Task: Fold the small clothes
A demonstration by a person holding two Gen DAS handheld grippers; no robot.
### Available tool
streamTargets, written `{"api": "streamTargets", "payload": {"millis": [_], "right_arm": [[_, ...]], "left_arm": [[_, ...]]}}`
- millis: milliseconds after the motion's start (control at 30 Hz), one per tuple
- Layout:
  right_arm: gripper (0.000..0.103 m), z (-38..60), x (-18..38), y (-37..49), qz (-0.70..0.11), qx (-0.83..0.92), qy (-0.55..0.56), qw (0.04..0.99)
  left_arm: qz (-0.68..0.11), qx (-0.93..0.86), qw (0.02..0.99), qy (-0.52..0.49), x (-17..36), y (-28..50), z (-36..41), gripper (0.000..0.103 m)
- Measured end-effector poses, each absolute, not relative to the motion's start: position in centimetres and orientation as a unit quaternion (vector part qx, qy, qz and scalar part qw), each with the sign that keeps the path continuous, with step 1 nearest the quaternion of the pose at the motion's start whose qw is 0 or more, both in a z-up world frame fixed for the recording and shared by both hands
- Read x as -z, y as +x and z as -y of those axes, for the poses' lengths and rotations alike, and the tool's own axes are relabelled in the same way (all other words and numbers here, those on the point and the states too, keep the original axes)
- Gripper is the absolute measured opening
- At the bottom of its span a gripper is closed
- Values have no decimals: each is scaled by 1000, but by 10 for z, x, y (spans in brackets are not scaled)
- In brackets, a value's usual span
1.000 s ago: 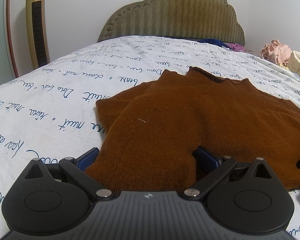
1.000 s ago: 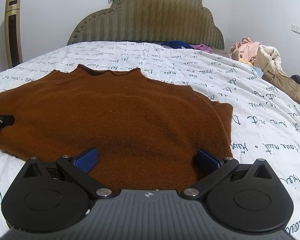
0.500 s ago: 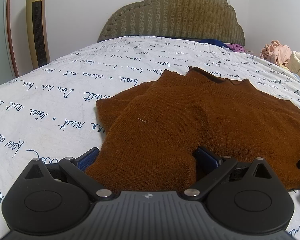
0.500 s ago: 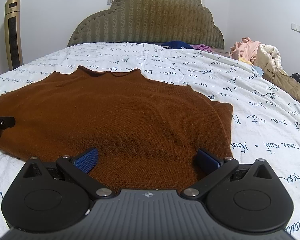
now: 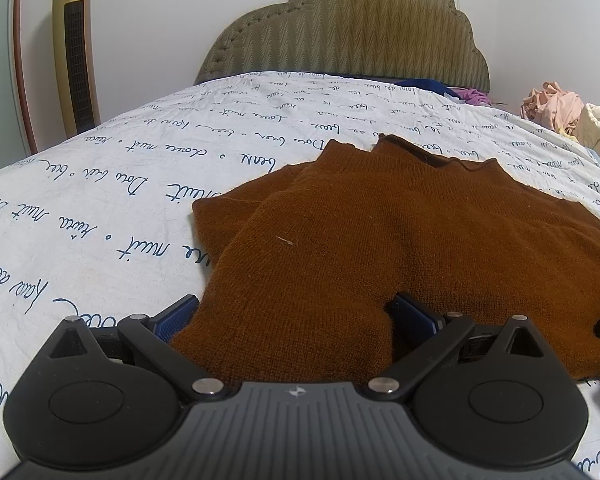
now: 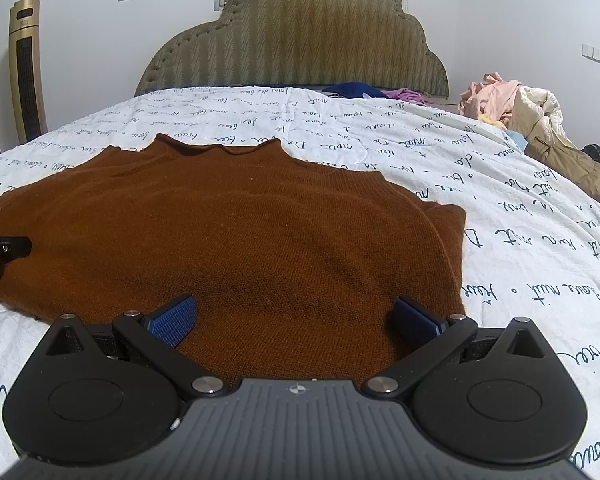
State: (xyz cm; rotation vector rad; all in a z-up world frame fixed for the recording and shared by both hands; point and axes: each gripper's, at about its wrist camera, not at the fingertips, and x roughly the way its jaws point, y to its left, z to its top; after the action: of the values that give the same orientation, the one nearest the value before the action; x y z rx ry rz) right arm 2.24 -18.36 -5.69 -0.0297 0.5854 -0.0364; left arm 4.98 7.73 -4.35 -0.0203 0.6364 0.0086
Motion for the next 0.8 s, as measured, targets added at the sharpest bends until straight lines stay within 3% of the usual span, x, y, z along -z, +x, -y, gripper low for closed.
{"api": "streamTargets", "payload": {"millis": [800], "right_arm": [[103,176,58,25,-296,28,-45,954]], "left_arm": [[-311,-1,950,-12,41,47,-77,102]]}}
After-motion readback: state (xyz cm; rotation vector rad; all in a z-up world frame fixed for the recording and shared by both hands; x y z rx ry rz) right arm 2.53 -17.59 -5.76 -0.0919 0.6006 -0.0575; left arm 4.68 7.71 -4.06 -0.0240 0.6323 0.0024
